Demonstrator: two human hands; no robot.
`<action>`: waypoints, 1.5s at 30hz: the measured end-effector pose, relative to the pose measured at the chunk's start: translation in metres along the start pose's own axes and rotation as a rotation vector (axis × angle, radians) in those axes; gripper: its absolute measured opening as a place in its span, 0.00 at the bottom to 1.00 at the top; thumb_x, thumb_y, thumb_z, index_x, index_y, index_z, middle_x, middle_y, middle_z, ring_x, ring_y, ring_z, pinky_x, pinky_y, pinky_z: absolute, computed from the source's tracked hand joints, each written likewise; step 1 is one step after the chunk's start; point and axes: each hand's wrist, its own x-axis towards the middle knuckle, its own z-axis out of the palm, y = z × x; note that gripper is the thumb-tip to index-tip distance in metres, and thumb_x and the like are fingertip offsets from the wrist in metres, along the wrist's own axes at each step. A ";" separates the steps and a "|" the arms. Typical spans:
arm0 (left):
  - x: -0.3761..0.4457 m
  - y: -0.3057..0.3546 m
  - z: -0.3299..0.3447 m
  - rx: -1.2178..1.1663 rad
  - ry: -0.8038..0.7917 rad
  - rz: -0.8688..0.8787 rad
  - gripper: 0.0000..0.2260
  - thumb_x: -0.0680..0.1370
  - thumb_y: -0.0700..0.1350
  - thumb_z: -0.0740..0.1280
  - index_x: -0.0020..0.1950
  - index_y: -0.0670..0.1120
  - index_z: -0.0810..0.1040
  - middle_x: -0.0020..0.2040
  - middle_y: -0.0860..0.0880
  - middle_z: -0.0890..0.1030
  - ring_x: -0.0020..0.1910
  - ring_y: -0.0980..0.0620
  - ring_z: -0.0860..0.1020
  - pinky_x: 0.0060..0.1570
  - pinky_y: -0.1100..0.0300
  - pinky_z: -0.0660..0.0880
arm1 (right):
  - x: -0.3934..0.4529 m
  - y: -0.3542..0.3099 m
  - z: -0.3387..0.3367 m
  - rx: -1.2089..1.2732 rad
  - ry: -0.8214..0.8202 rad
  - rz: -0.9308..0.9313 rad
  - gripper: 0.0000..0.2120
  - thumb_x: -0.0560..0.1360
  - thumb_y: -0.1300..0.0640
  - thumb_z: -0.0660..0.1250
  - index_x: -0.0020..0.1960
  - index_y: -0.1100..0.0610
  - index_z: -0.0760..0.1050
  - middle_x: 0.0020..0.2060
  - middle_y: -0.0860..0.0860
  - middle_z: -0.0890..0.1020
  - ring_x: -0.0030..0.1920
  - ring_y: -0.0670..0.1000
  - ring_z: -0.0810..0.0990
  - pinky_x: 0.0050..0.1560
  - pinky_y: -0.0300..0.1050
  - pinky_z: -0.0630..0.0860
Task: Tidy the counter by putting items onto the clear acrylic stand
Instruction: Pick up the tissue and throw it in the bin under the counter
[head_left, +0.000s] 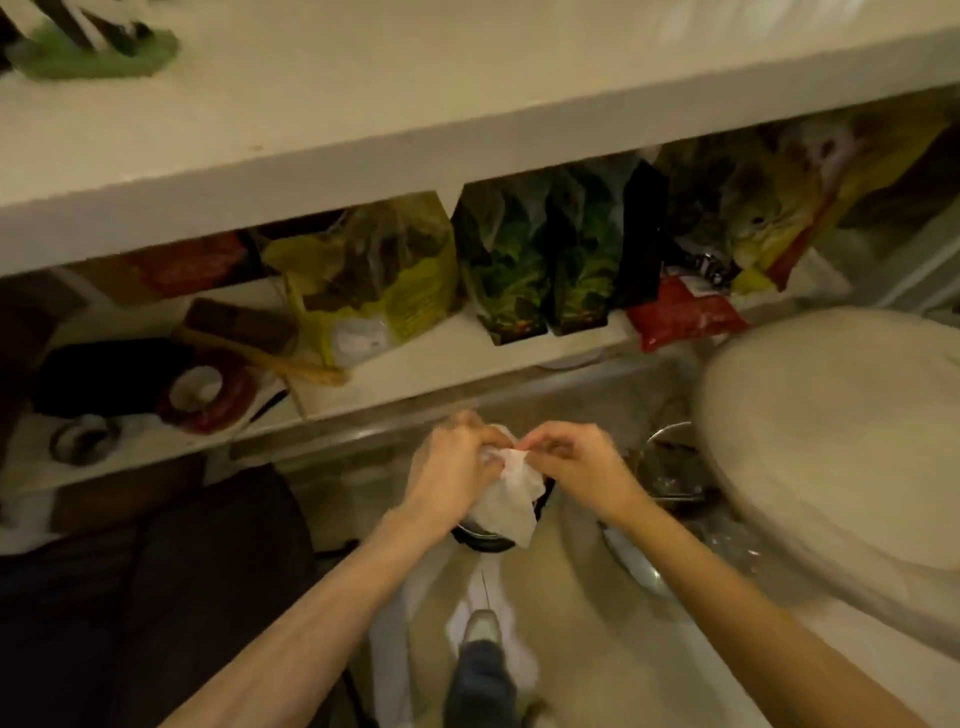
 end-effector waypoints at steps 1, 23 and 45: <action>0.011 -0.012 0.020 -0.014 -0.024 -0.003 0.11 0.73 0.42 0.67 0.54 0.49 0.81 0.53 0.45 0.77 0.51 0.49 0.77 0.45 0.67 0.66 | 0.011 0.022 0.007 -0.010 0.015 0.017 0.07 0.71 0.67 0.67 0.48 0.61 0.81 0.42 0.56 0.84 0.44 0.53 0.82 0.48 0.44 0.77; 0.150 -0.272 0.375 0.001 -0.499 -0.194 0.21 0.74 0.37 0.63 0.67 0.38 0.69 0.69 0.39 0.69 0.69 0.42 0.67 0.68 0.55 0.65 | 0.167 0.412 0.199 -0.653 -0.348 0.168 0.21 0.75 0.66 0.57 0.67 0.61 0.65 0.66 0.59 0.71 0.64 0.60 0.70 0.64 0.53 0.69; 0.039 -0.033 0.048 0.568 -0.193 -0.030 0.16 0.77 0.48 0.57 0.62 0.45 0.71 0.62 0.44 0.76 0.61 0.44 0.73 0.56 0.51 0.72 | 0.031 0.070 0.033 -0.841 -0.184 0.023 0.19 0.77 0.59 0.56 0.68 0.58 0.63 0.64 0.58 0.73 0.62 0.59 0.73 0.59 0.50 0.69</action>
